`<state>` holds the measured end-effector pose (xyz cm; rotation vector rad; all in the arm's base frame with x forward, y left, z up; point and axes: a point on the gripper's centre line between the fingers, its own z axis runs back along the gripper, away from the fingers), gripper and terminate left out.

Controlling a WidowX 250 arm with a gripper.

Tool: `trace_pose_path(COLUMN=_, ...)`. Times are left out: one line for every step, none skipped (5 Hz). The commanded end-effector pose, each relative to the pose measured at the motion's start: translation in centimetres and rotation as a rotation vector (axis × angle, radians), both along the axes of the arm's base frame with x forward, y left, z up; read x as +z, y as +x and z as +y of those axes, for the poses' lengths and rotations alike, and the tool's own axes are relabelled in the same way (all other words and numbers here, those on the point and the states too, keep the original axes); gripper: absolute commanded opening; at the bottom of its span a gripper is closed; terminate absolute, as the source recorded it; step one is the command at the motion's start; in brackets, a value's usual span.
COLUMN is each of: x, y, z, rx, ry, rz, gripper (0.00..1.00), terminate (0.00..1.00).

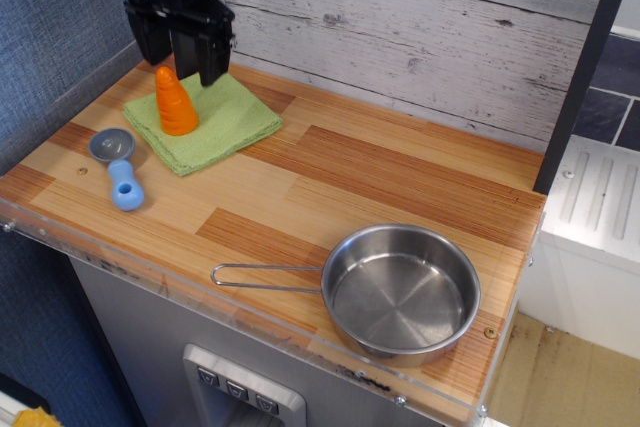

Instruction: Put the carrot on the green cloth

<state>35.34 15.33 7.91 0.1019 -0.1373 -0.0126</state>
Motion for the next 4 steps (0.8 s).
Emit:
trace_pose_path(x=4.11, y=-0.28, z=0.65, rx=0.009, ry=0.036, rz=-0.096, gripper=1.00, terminate=0.00)
trace_pose_path(x=4.11, y=-0.28, z=0.65, rx=0.009, ry=0.036, rz=-0.096, gripper=1.00, terminate=0.00)
trace_pose_path(x=4.11, y=-0.28, z=0.65, rx=0.009, ry=0.036, rz=-0.096, gripper=1.00, terminate=0.00)
trace_pose_path(x=4.11, y=-0.28, z=0.65, rx=0.009, ry=0.036, rz=-0.096, gripper=1.00, terminate=1.00)
